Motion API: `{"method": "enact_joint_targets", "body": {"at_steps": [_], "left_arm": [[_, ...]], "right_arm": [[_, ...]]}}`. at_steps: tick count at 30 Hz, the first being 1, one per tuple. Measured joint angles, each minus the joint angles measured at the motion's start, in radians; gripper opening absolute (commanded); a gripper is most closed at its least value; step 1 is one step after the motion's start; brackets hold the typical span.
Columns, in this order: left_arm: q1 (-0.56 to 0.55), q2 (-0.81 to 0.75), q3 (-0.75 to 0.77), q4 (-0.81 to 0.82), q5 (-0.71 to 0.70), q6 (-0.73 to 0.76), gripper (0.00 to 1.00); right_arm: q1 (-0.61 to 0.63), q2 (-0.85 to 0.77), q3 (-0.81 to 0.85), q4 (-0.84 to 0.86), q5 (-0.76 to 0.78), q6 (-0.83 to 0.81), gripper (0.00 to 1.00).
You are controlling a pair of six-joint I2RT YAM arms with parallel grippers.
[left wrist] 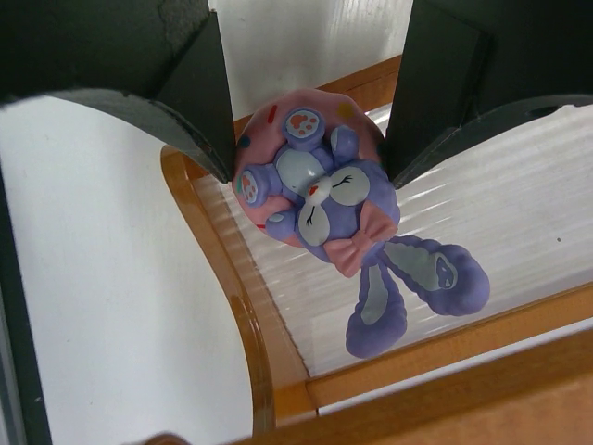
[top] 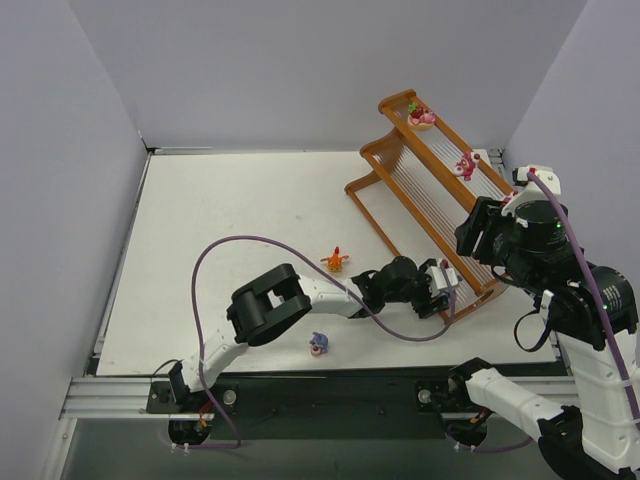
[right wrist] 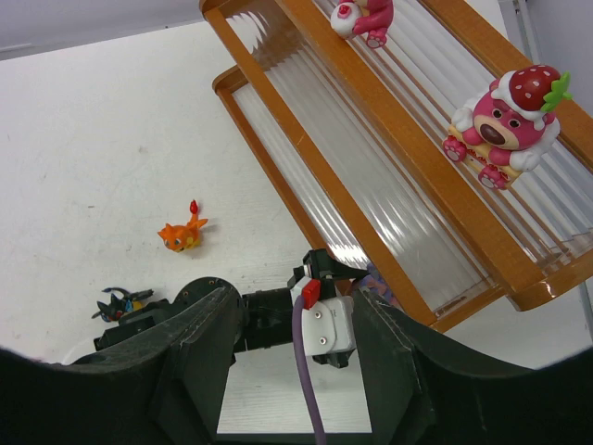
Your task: Place and organize the plastic toys onto the shelf
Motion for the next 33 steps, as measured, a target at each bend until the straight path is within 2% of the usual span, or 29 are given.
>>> {"method": "enact_joint_targets", "body": {"at_steps": [3,20,28,33], "left_arm": [[0.000,0.015,0.001,-0.008,0.001,0.034,0.00],[0.000,0.036,-0.006,0.047,0.058,0.219,0.00],[0.032,0.051,0.018,0.037,0.212,0.188,0.09],[0.047,0.076,0.059,0.016,0.249,0.162,0.11]], "right_arm": [[-0.004,0.000,0.001,0.000,-0.005,0.000,0.52],[-0.004,0.000,0.001,0.000,-0.012,0.012,0.52],[-0.004,0.000,0.001,0.000,-0.012,0.012,0.52],[-0.004,0.000,0.001,0.000,-0.012,0.012,0.52]]}}
